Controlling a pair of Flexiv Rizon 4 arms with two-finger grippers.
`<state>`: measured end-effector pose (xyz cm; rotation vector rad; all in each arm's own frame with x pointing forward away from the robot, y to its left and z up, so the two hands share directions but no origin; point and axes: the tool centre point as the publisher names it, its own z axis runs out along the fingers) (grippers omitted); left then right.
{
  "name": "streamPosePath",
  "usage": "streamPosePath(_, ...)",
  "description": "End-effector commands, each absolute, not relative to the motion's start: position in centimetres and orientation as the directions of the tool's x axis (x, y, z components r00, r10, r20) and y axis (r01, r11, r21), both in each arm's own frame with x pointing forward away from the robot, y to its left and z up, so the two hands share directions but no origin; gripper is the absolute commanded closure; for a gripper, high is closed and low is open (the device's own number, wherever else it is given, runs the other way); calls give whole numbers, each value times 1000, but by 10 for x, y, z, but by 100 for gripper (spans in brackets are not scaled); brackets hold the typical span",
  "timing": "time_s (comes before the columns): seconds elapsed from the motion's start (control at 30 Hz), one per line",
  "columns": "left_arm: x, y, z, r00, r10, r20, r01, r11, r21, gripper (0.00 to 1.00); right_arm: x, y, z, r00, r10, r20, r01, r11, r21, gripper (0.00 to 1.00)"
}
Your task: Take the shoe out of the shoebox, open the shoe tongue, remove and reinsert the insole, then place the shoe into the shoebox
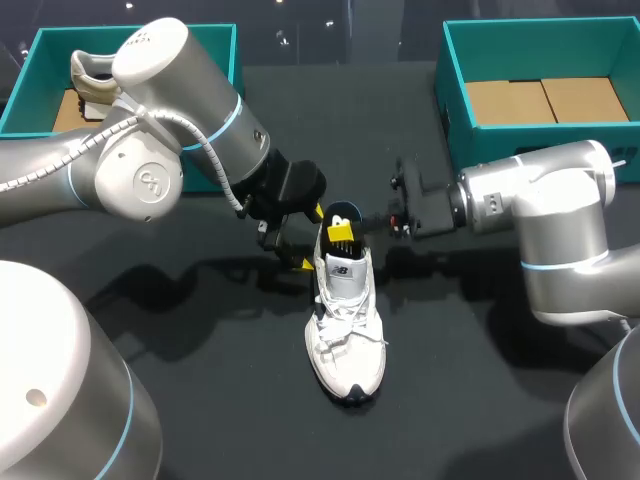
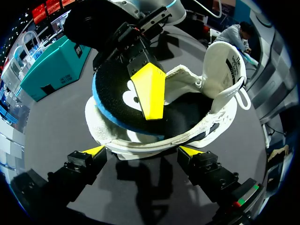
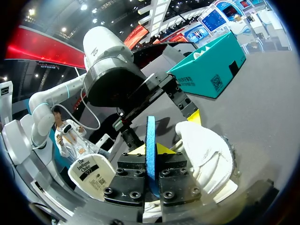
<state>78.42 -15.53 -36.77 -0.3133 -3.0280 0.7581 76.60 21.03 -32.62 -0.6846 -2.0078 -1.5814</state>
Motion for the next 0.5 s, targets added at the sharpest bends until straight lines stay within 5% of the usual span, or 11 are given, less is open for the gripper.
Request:
streamPosePath(0.03,784,-156,-369,-980,195,-44,193,863,-467,0,757,214,-340,-739,89,668,670,208,713,100)
streamPosePath(0.23,784,-156,-369,-980,195,-44,193,863,-467,0,750,216,-339,-739,104,666,670,225,708,100)
streamPosePath(0.27,784,-156,-369,-980,195,-44,193,863,-467,0,751,217,-336,-746,104,658,662,225,715,93)
streamPosePath(0.3,784,-156,-369,-980,195,-44,193,863,-467,0,752,217,-332,-754,106,648,653,225,723,73)
streamPosePath(0.4,784,-156,-369,-980,195,-44,193,863,-467,0,755,216,-322,-780,117,615,624,224,749,36)
streamPosePath(0.5,784,-156,-369,-980,195,-44,193,863,-467,0,759,213,-313,-800,134,585,599,228,768,42)
